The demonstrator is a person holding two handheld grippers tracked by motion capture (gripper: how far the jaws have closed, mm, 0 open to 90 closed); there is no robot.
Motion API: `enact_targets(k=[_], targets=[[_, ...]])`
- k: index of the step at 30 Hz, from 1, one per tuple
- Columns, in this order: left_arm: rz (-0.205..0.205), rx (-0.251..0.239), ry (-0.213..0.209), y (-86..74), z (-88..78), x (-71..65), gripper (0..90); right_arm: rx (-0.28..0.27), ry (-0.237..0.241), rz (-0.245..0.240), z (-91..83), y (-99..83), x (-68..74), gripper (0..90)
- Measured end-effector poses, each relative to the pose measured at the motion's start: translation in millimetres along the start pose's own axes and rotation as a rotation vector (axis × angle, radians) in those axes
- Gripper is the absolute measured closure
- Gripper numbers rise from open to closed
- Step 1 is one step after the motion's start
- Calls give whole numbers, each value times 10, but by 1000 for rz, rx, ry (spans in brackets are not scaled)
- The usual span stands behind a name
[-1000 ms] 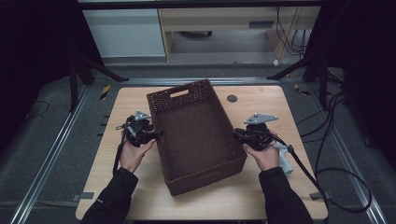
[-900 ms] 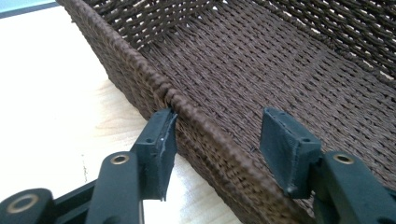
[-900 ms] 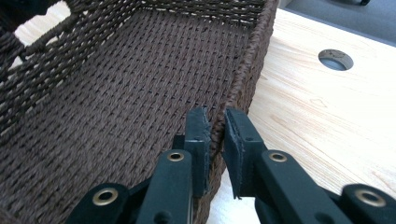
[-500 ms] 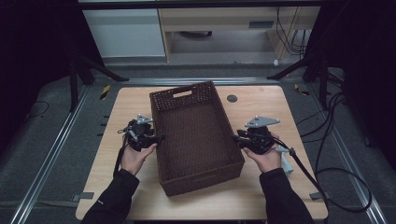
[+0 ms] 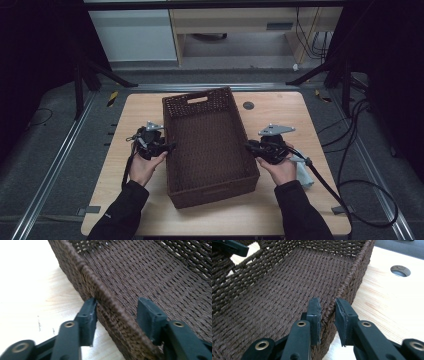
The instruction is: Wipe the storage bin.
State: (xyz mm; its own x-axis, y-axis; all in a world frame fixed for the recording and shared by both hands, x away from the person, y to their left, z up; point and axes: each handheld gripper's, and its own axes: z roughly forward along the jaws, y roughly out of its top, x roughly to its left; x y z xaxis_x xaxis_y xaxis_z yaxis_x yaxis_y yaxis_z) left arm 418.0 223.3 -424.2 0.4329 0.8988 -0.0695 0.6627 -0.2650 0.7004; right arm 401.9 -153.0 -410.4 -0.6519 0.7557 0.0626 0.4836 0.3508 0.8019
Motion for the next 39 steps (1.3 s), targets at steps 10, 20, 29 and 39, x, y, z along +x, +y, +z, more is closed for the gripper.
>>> enact_targets(k=[10, 20, 29, 39], targets=[[-25, 12, -24, -81, -53, -33, 521, 25, 2, -41, -69, 25, 121, 683], [-37, 8, -49, -8, 36, 65, 569, -1, -66, -26, 36, 60, 78, 595], [12, 7, -9, -17, 2, 12, 551, 22, -40, -17, 71, 36, 116, 680], [19, 4, -7, -58, -35, 5, 565, 41, -17, -11, -8, 28, 170, 644]])
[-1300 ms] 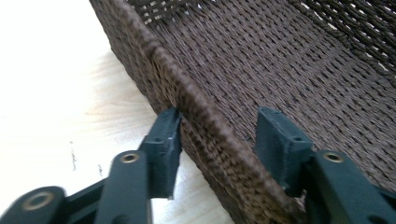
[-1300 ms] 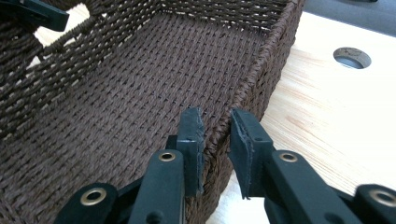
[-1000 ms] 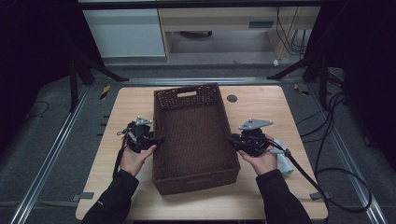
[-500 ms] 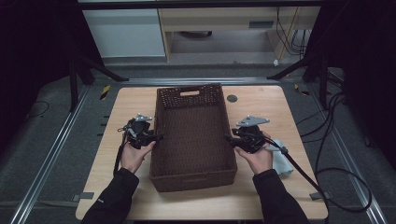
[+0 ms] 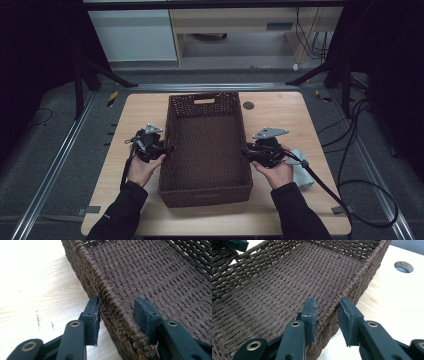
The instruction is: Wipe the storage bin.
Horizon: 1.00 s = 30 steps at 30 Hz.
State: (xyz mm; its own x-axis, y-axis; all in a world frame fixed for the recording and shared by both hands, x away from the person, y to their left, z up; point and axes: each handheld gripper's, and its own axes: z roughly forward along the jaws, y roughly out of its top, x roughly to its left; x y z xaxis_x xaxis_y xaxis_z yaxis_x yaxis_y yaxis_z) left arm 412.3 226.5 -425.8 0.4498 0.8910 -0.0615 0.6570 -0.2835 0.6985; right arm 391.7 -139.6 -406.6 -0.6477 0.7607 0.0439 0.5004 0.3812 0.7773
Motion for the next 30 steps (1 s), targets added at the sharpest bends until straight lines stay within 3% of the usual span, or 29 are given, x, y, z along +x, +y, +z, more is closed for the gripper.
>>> enact_targets(k=[4, 9, 12, 15, 17, 25, 30], targets=[[3, 11, 1, 14, 10, 6, 581, -51, -24, 1, -80, 29, -37, 558], [10, 21, 6, 41, 22, 26, 597, -95, -86, 21, -219, 29, -174, 504], [5, 32, -2, 52, 19, 53, 616, -83, -143, 47, -261, -22, -307, 484], [6, 39, 3, 61, 14, 59, 628, -78, -160, 71, -279, -70, -395, 470], [8, 41, 11, 63, 10, 53, 636, -59, -195, 70, -279, -108, -446, 458], [-14, 48, 3, 53, -29, 115, 650, -15, -233, 92, -291, -234, -563, 450], [-2, 56, 14, 47, -42, 109, 655, 5, -268, 102, -321, -315, -610, 441]])
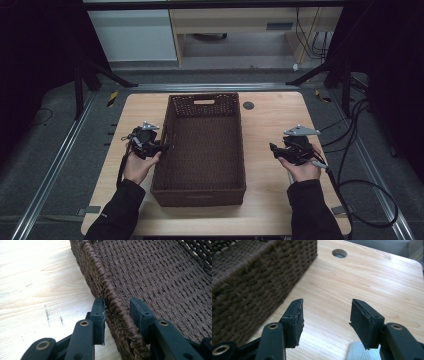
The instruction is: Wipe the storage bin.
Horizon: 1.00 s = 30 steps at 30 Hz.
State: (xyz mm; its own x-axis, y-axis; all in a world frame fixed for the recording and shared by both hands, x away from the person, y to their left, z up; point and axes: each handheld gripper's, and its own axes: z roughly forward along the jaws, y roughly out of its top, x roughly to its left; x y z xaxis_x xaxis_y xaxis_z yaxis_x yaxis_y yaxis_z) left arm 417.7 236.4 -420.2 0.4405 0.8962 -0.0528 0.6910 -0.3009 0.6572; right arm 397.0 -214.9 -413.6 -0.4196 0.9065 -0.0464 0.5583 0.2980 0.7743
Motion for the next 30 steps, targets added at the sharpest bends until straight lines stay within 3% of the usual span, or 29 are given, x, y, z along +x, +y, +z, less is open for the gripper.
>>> enact_targets(k=[6, 21, 30], targets=[[25, 1, 13, 1, 6, -5, 655, 19, -23, 35, -39, -125, -111, 430], [38, 7, 16, -2, 13, -15, 653, 90, -74, 92, -102, -550, -330, 418], [35, 6, 7, -3, 17, -7, 650, 176, -56, 122, 7, -816, -398, 479]])
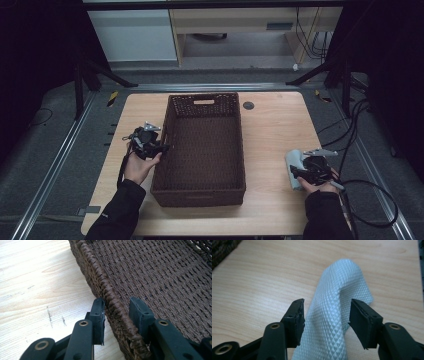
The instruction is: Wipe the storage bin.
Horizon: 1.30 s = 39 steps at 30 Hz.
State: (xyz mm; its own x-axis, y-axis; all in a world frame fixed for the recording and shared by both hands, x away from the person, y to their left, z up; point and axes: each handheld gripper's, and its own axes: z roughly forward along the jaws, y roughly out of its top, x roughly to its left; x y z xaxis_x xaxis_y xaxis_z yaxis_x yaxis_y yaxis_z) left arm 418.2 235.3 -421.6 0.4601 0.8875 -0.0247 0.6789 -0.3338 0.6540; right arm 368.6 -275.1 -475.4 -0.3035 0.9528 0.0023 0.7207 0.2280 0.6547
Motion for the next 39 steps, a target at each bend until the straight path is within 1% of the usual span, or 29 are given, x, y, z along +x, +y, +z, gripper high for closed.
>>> enact_targets(k=[2, 5, 9, 11, 13, 16, 19, 23, 27, 31, 33, 36, 39], targets=[[-1, 0, -2, -1, 1, 2, 648, 12, 0, -4, 22, -8, 4, 501], [-4, 2, -7, -1, 3, 7, 647, 29, 3, -15, 45, -17, 9, 570], [-7, 1, -13, -2, 4, 12, 646, 64, 7, -29, 81, -22, 24, 703], [-6, 1, -12, -1, 4, 11, 647, 74, 17, -26, 83, -19, 20, 777], [-7, 1, -13, 0, 3, 11, 649, 81, 22, -26, 88, -4, 20, 808], [-11, -2, -17, 2, 4, 15, 651, 80, 38, -31, 95, 33, 31, 817], [-21, -8, -26, 5, 8, 28, 652, 68, 47, -44, 95, 65, 49, 817], [-30, -16, -29, 11, 16, 24, 655, 25, 50, -54, 86, 131, 58, 816], [-25, -13, -31, 18, 19, 5, 655, -18, 63, -47, 77, 222, 65, 816], [-14, -11, -29, 35, 31, -56, 656, -50, 76, -47, 89, 333, 94, 816], [-5, -8, -31, 44, 38, -84, 656, -56, 84, -49, 103, 387, 117, 816], [-2, -10, -35, 47, 43, -118, 656, -70, 94, -52, 146, 477, 154, 815], [4, -7, -36, 47, 42, -154, 655, -71, 96, -57, 203, 562, 191, 815]])
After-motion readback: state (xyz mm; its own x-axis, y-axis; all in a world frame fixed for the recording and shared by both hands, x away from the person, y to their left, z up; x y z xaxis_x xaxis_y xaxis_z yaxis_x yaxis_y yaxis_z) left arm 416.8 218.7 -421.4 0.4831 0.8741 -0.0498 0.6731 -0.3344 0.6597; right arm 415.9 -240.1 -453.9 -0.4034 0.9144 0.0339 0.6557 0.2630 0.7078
